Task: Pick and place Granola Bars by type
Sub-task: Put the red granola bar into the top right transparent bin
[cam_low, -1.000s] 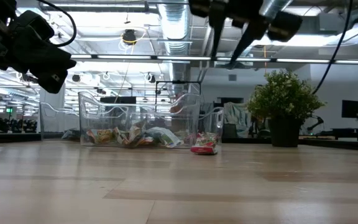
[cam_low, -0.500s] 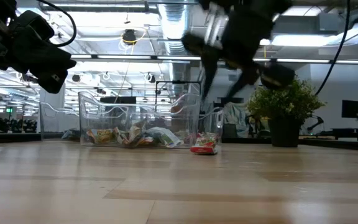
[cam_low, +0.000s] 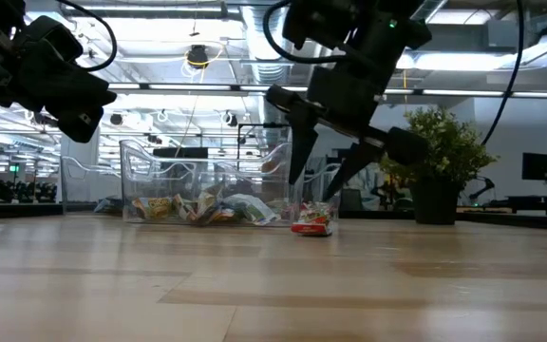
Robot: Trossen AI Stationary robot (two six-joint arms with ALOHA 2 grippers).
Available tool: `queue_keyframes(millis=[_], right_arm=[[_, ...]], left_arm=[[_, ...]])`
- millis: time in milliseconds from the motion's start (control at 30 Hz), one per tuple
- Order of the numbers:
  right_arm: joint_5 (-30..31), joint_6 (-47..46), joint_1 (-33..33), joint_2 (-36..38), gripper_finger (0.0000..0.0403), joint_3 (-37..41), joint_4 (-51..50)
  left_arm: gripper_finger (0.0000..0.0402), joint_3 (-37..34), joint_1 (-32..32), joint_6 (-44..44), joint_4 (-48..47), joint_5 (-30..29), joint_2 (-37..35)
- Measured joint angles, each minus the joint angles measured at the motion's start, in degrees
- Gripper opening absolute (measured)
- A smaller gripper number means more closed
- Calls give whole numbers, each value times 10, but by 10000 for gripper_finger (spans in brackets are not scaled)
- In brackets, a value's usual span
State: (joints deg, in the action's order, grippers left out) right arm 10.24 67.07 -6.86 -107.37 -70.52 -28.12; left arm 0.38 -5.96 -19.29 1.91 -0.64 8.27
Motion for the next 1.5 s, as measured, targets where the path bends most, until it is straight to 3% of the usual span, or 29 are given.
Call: queue_keyframes(millis=[167,300,567,1267,1500], right_arm=[[-8,7,2,0,235,0,-30],[-37,36,1,0,238,13,-34],[-32,95,-3,0,223,38,9],[-24,115,-6,-33,214,48,83],[-26,109,-5,-34,180,48,79]], left_arm=[[73,0,0,0,0,0,0],[73,0,0,0,0,0,0],[73,0,0,0,0,0,0],[73,0,0,0,0,0,0],[73,0,0,0,0,0,0]])
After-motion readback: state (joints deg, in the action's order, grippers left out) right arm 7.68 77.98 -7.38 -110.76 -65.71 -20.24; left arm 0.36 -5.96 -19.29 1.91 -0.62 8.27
